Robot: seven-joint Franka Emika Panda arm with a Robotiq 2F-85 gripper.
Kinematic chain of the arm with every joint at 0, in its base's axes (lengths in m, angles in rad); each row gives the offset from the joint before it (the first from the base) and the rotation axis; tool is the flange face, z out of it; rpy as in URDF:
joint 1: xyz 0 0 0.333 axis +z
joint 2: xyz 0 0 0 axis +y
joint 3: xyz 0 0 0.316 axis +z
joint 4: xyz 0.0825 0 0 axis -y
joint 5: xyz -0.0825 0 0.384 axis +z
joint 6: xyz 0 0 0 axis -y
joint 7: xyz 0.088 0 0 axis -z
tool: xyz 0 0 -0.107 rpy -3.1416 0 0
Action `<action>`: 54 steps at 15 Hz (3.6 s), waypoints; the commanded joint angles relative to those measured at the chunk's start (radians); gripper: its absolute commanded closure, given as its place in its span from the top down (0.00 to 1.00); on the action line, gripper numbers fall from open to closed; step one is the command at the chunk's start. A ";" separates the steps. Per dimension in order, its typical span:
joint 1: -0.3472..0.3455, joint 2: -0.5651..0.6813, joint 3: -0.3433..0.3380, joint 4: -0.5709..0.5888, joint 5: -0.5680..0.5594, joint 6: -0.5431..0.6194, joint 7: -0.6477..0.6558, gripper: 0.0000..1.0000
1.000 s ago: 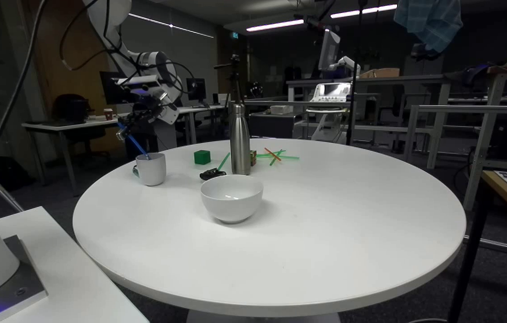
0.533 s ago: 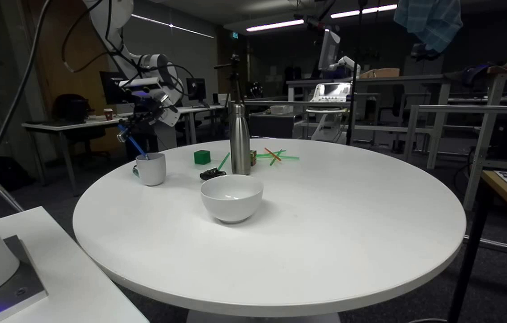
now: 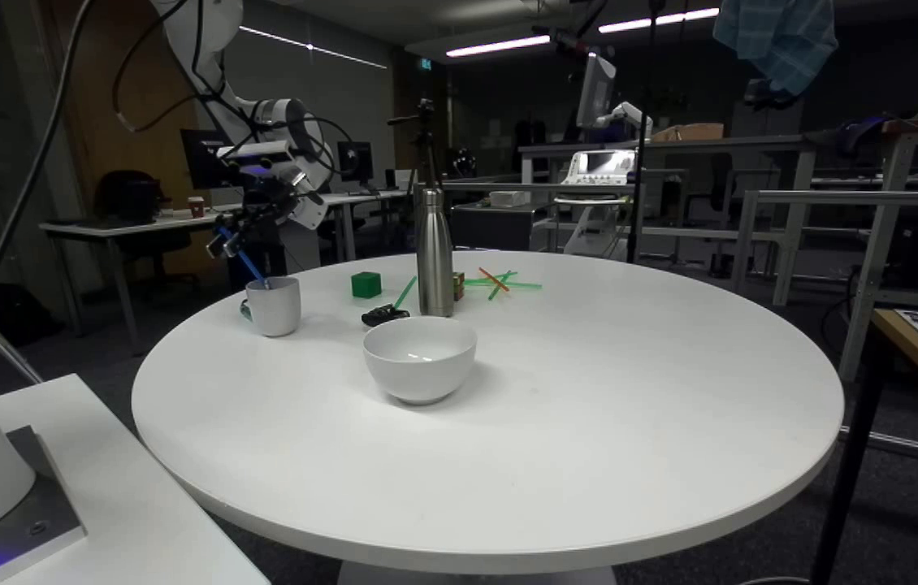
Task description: Put the blue straw in the mug cup
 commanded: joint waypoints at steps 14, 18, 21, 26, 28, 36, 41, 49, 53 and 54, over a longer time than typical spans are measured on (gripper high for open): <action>0.013 -0.002 -0.008 0.042 -0.007 -0.035 0.020 1.00; 0.016 -0.025 -0.004 0.042 -0.007 -0.028 0.016 1.00; 0.017 -0.053 0.002 0.045 -0.005 -0.021 0.012 1.00; 0.027 -0.140 0.015 0.045 -0.007 -0.012 0.003 1.00; 0.029 -0.176 0.022 0.046 -0.007 -0.008 0.001 1.00; 0.035 -0.368 0.058 0.015 -0.012 0.058 -0.018 1.00; 0.038 -0.485 0.084 0.003 -0.016 0.100 -0.036 1.00; 0.046 -0.635 0.115 -0.039 -0.030 0.152 -0.088 1.00; 0.056 -0.697 0.122 -0.064 -0.035 0.174 -0.110 1.00; 0.058 -0.709 0.122 -0.069 -0.036 0.176 -0.113 1.00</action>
